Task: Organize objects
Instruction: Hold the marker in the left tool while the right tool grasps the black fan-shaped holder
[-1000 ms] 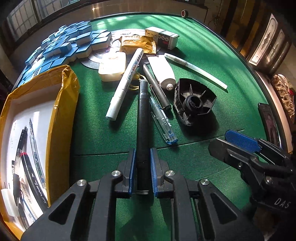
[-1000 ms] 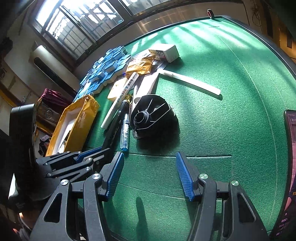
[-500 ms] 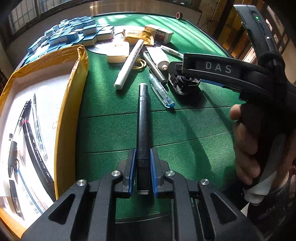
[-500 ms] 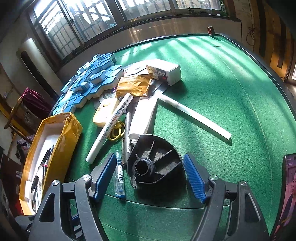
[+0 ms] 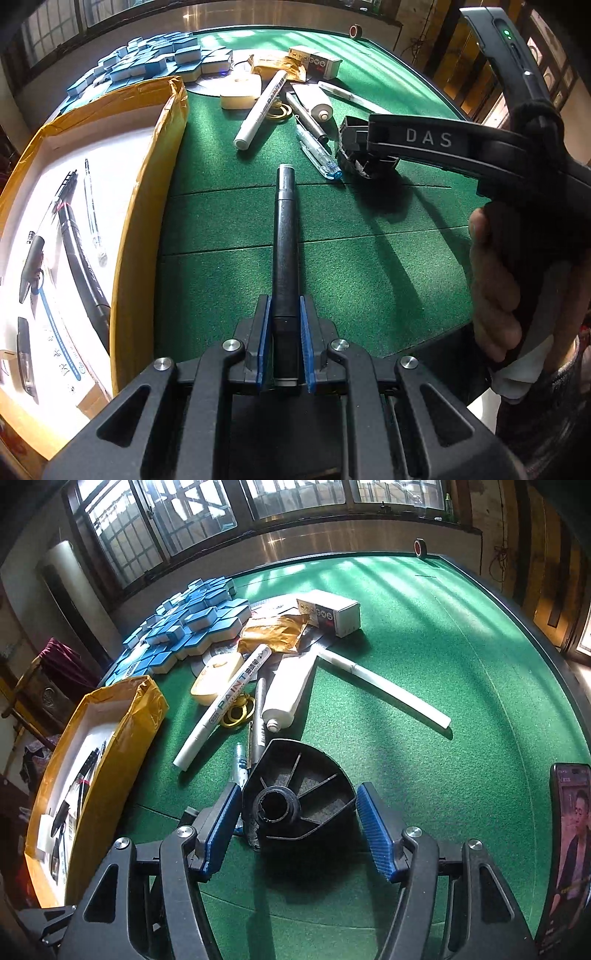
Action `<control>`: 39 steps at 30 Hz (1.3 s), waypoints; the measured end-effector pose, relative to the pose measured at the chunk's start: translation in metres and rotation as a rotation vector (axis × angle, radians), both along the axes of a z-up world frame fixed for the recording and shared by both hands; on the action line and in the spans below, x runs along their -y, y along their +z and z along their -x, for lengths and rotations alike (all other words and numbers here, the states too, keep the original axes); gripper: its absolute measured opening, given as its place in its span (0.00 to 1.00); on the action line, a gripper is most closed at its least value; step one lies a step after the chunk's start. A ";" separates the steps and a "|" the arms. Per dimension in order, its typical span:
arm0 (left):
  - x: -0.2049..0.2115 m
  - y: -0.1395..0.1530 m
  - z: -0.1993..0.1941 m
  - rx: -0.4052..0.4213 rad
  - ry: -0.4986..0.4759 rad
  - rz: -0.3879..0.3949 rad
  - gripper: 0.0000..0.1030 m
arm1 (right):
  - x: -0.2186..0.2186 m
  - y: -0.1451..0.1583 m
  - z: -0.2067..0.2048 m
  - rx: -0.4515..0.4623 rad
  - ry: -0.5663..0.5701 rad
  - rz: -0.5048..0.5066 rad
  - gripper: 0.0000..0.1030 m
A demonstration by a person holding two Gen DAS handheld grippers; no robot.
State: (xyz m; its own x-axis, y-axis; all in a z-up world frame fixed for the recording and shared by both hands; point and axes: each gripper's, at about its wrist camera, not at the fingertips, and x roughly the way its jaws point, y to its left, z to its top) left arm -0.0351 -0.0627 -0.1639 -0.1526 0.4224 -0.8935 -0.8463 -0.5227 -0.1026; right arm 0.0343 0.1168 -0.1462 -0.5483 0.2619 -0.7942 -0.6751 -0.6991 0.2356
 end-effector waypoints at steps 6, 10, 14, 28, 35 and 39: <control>-0.001 0.000 -0.001 0.005 0.007 0.005 0.12 | 0.020 0.001 -0.024 0.001 0.004 0.023 0.57; -0.004 -0.001 0.001 0.018 0.011 0.016 0.12 | 0.030 0.001 -0.028 0.014 0.010 0.001 0.58; -0.004 0.003 0.002 0.011 0.030 -0.017 0.12 | 0.036 0.000 -0.028 0.011 0.015 -0.031 0.58; -0.010 0.002 0.005 -0.009 0.050 -0.024 0.26 | 0.035 -0.002 -0.029 -0.047 0.046 -0.017 0.68; -0.014 0.001 0.008 0.002 0.058 -0.008 0.29 | 0.034 -0.002 -0.029 -0.035 0.031 0.005 0.68; -0.017 -0.002 0.007 0.001 0.051 -0.006 0.29 | 0.032 -0.003 -0.032 -0.025 0.014 0.006 0.68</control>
State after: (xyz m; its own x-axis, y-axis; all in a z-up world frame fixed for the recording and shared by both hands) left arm -0.0423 -0.0461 -0.1656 -0.1728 0.4199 -0.8910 -0.8183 -0.5646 -0.1073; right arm 0.0666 0.0848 -0.1492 -0.5714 0.2494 -0.7818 -0.6594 -0.7066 0.2565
